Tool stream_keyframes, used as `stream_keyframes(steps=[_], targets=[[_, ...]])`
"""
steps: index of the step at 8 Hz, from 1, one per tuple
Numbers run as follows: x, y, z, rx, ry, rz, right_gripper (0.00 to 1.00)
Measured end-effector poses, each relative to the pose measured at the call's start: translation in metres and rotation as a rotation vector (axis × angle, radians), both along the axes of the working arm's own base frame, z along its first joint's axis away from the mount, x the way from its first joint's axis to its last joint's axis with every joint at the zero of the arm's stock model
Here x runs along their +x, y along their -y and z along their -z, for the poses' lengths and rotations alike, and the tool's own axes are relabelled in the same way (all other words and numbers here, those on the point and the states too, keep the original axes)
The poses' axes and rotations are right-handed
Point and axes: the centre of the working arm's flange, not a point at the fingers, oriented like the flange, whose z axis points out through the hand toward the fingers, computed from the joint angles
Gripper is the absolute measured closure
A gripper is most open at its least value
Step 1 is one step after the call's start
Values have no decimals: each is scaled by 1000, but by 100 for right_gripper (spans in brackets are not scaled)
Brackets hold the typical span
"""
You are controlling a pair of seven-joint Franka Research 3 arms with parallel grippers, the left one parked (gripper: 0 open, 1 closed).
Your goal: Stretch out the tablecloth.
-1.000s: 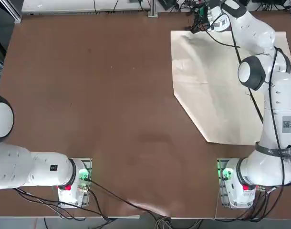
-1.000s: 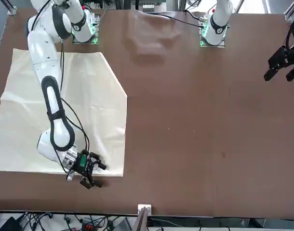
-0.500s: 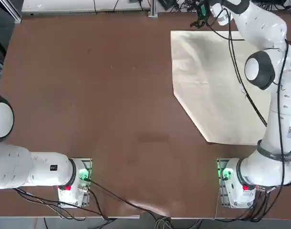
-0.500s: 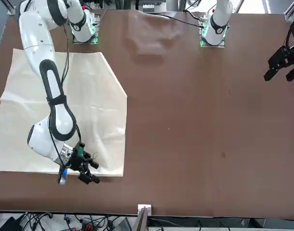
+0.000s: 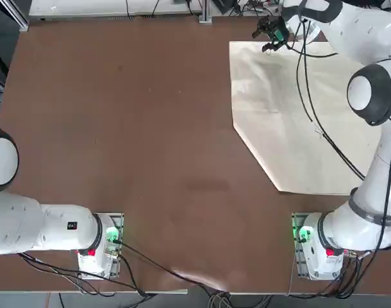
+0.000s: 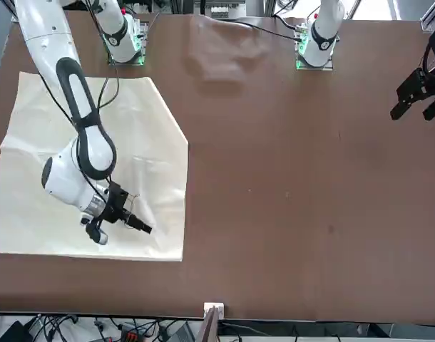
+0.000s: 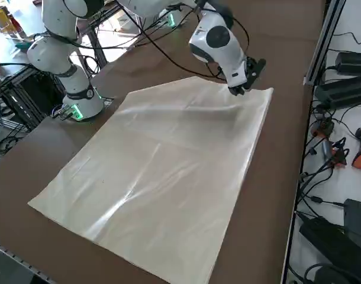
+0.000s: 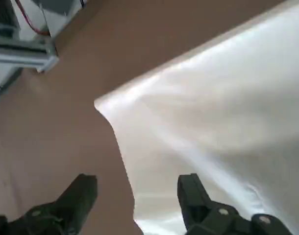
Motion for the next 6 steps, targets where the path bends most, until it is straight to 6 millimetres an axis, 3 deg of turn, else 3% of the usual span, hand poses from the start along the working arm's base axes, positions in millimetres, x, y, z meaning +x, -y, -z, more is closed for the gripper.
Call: stream_keyframes(steps=[4, 6], targets=[[-54, -101, 16, -198, -40, -385, 0], [-79, -135, 25, -321, -24, -557, 0]])
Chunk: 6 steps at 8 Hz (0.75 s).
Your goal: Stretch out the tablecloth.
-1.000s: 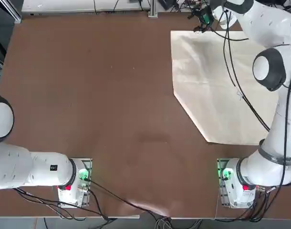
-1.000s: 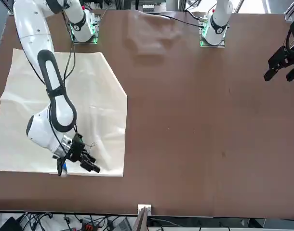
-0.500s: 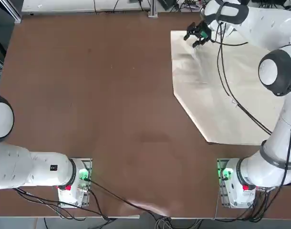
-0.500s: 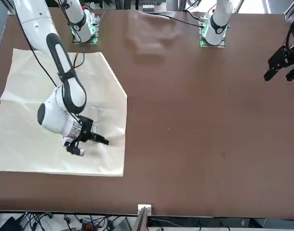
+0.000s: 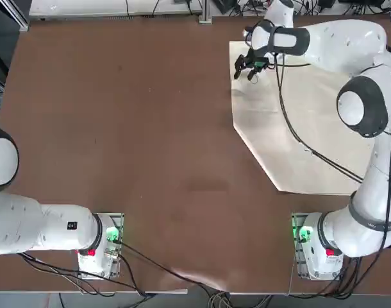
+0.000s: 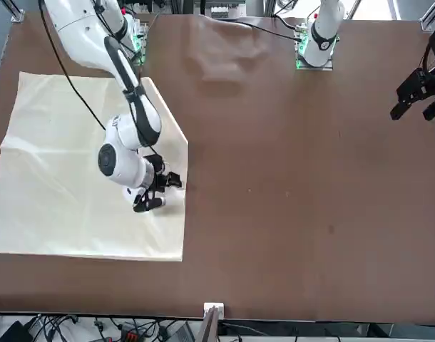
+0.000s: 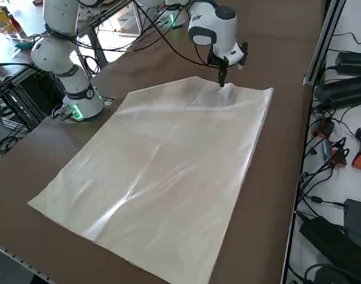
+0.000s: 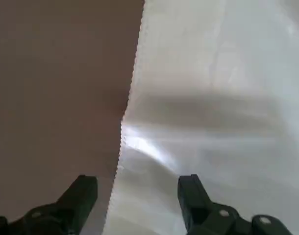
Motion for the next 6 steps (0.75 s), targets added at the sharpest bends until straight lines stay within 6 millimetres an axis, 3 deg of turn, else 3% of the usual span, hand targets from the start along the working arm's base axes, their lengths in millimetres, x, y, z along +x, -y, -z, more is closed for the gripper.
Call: stream_keyframes(steps=[3, 6], targets=[[-45, -45, -19, -147, 79, -249, 0], [-121, -86, -36, -257, 152, -493, 0]])
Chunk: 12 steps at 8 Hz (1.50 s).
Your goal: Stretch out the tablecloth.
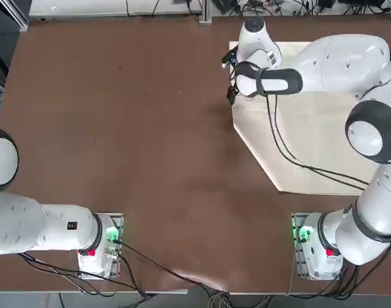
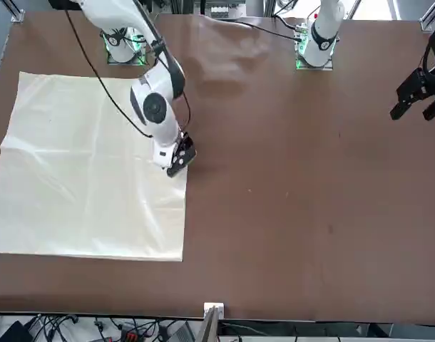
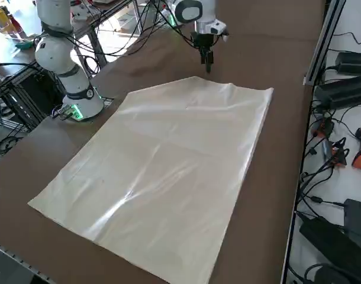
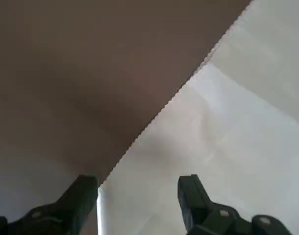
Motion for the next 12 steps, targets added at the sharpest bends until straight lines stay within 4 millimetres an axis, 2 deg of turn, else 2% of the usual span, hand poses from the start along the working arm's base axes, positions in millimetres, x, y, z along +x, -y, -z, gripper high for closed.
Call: stream_keyframes(steps=[3, 4, 7, 12], targets=[[-80, -6, 19, -57, 48, -192, 0], [-97, -4, 27, -66, 66, -246, 0], [-126, 13, 58, -43, 78, -298, 0], [-141, 34, 79, -56, 46, -291, 0]])
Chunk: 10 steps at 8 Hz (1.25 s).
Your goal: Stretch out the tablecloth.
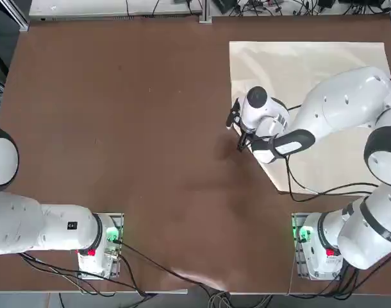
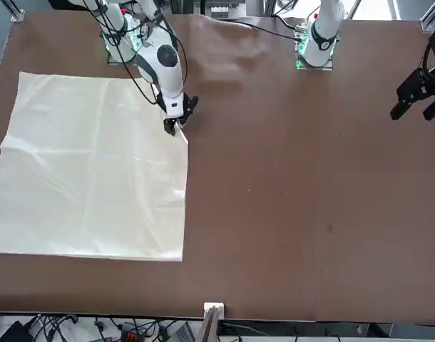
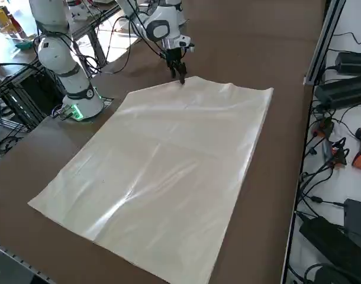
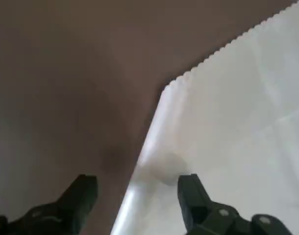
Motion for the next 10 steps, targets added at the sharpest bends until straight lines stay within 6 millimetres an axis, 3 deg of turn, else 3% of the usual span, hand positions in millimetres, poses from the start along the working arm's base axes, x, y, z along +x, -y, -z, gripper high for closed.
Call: stream_keyframes(steps=[3, 5, 7, 10], targets=[[7, 16, 5, -11, -3, 28, 3], [8, 18, 5, -11, -2, 30, 19], [8, 17, 4, -10, -1, 30, 63], [14, 21, 0, -2, 8, 48, 82]])
